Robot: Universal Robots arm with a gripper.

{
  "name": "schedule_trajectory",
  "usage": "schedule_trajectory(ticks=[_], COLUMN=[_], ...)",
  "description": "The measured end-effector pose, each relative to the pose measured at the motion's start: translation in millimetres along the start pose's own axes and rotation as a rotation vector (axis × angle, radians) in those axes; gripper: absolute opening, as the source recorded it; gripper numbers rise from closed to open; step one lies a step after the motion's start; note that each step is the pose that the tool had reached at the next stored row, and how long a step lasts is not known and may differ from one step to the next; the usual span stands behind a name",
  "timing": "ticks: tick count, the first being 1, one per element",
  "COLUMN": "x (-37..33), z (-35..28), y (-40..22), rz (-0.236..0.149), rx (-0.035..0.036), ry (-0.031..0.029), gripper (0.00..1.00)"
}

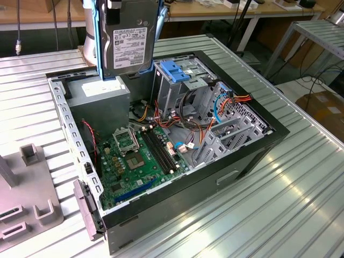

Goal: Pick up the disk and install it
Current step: 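Insert the disk into the insertion slot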

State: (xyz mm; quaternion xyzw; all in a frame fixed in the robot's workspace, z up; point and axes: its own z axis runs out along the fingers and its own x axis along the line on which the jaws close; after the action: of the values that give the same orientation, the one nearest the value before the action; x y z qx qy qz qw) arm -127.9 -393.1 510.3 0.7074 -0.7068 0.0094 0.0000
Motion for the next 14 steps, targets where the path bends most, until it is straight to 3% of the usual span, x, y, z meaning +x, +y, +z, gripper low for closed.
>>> schedule_trajectory(ticks=[14], x=[5.1], z=[0.2], y=[-1.5], rz=[0.0], rx=[0.0], ry=[0.0001], gripper=[0.37])
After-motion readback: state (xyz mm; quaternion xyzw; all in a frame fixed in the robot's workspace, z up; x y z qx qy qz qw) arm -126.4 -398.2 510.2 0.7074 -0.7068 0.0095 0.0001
